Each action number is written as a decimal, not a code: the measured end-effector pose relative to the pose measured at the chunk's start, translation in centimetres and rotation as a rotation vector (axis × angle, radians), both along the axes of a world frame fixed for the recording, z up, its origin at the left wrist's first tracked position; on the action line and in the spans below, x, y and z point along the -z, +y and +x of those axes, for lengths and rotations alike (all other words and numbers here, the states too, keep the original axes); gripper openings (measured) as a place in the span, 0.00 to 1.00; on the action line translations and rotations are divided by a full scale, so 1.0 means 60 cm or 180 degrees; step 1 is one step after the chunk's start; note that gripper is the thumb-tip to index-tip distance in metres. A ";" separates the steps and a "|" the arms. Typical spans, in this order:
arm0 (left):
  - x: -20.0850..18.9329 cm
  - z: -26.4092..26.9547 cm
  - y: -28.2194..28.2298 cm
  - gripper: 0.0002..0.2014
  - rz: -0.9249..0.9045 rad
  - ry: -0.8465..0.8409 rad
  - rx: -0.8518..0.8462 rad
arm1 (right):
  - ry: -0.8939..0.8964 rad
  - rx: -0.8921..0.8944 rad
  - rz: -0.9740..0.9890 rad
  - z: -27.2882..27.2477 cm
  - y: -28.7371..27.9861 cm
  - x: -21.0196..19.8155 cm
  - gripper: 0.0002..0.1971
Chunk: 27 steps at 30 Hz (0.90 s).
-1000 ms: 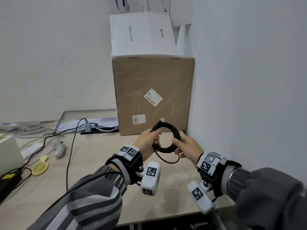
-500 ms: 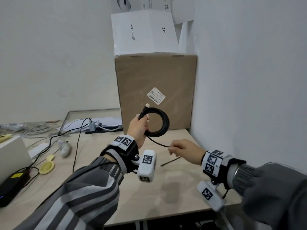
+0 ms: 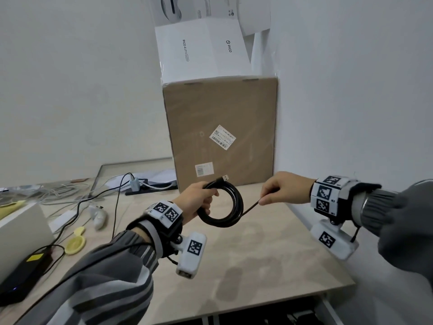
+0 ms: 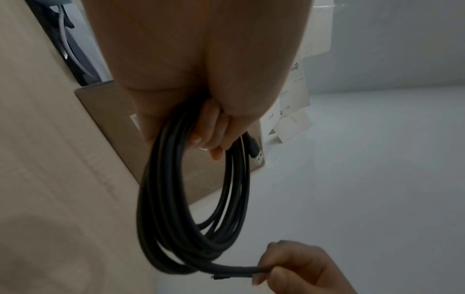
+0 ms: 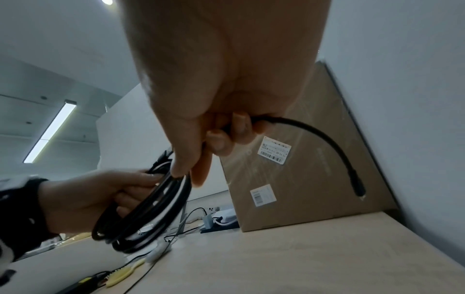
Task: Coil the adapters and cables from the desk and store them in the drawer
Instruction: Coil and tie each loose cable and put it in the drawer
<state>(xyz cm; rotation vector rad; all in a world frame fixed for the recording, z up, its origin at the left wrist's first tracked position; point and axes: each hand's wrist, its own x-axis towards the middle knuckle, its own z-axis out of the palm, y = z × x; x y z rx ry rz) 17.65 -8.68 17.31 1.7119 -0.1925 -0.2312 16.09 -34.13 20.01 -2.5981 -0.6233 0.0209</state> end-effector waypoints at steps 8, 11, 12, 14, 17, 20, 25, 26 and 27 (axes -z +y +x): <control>-0.016 -0.037 -0.040 0.07 0.1106 -0.0240 0.0617 | 0.0028 0.0296 -0.0358 -0.018 0.051 -0.004 0.22; -0.028 -0.042 -0.048 0.05 0.1511 -0.0370 0.0861 | 0.0089 0.0058 -0.0376 -0.015 0.067 0.007 0.21; -0.031 -0.042 -0.049 0.06 0.1622 -0.0379 0.0930 | 0.0082 -0.0009 -0.0338 -0.014 0.070 0.011 0.19; -0.035 -0.040 -0.048 0.06 0.1694 -0.0323 0.1064 | -0.0006 -0.0079 -0.0286 -0.014 0.076 0.019 0.17; -0.029 -0.031 -0.041 0.03 0.1336 -0.0198 0.1084 | -0.0145 -0.0121 -0.0257 -0.018 0.079 0.025 0.18; -0.015 -0.022 -0.034 0.04 0.0642 -0.0205 0.0828 | -0.0277 -0.0032 -0.0220 -0.017 0.074 0.032 0.19; 0.022 -0.010 -0.031 0.23 -0.0393 0.0221 0.0417 | -0.0454 0.0591 0.0209 -0.005 0.060 0.043 0.19; 0.033 -0.011 -0.035 0.24 -0.0536 0.0423 0.0404 | -0.0442 0.0731 0.0445 -0.002 0.059 0.046 0.19; 0.044 -0.013 -0.040 0.22 -0.0692 0.0586 0.0370 | -0.0424 0.0843 0.0669 0.001 0.059 0.049 0.19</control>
